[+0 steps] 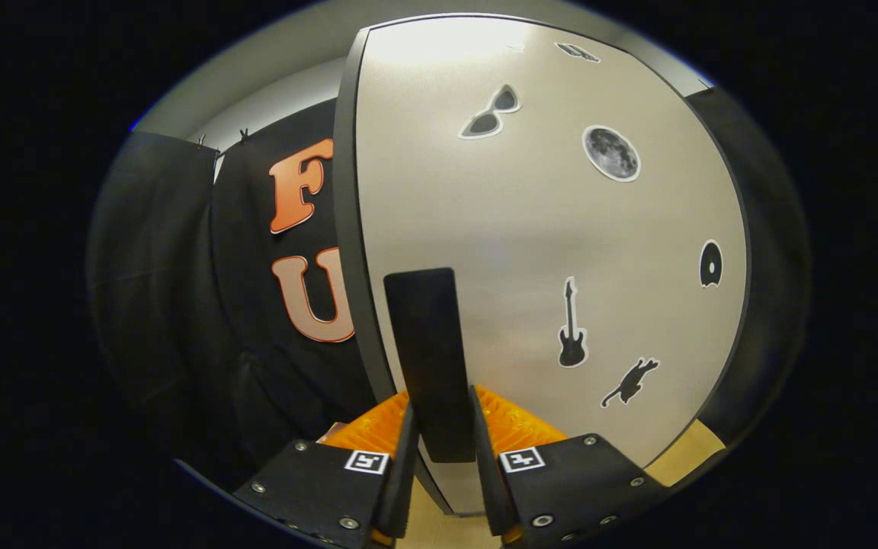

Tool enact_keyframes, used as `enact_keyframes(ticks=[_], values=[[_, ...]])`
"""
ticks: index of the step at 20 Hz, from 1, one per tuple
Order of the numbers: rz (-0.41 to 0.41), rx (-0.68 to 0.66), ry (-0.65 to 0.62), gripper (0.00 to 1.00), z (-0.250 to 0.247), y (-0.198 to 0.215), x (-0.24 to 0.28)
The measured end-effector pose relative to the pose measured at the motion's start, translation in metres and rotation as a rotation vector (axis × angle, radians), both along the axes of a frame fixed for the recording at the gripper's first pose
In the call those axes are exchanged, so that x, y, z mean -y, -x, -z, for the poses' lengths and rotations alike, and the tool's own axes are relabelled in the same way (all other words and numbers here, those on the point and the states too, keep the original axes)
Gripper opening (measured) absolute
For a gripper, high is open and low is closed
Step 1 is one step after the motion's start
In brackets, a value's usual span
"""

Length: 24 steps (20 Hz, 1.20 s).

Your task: Open the shoe cabinet door, grab the shoes and put them into the shoe cabinet, then close the shoe cabinet door.

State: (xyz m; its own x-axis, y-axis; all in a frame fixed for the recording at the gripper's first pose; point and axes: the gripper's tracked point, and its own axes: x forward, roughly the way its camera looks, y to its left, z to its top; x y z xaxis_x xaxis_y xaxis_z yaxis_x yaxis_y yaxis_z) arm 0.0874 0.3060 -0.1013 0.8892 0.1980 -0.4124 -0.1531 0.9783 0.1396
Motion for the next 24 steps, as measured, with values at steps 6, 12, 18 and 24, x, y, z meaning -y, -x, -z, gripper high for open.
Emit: enact_keyframes(ticks=[6, 12, 18, 24], values=[[-0.014, -0.031, -0.005, 0.21, -0.003, 0.009, 0.0], [-0.102, -0.043, -0.049, 0.18, -0.022, 0.034, 0.003], [-0.134, -0.029, -0.1, 0.18, -0.033, 0.062, 0.025], [-0.152, -0.036, -0.114, 0.18, -0.036, 0.075, 0.04]])
